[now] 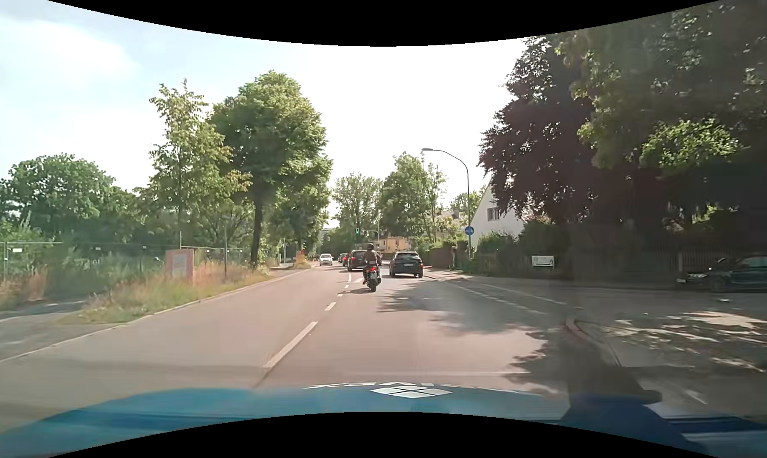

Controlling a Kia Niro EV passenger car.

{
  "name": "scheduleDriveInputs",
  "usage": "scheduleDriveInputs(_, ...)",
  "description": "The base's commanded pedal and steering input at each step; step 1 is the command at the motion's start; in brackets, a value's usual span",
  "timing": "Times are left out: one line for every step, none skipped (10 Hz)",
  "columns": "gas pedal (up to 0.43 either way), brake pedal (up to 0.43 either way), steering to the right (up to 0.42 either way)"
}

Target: Follow the waypoints while adhering to traffic rules and regulations

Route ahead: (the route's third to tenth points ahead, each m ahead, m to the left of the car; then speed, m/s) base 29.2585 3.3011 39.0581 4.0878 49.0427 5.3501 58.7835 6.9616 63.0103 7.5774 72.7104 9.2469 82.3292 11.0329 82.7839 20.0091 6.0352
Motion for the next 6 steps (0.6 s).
scheduleDriveInputs(0.0, 0.0, -0.026)
scheduleDriveInputs(0.0, 0.0, -0.026)
scheduleDriveInputs(0.0, 0.0, -0.026)
scheduleDriveInputs(0.0, 0.0, -0.026)
scheduleDriveInputs(0.0, 0.0, -0.026)
scheduleDriveInputs(0.0, 0.0, -0.026)
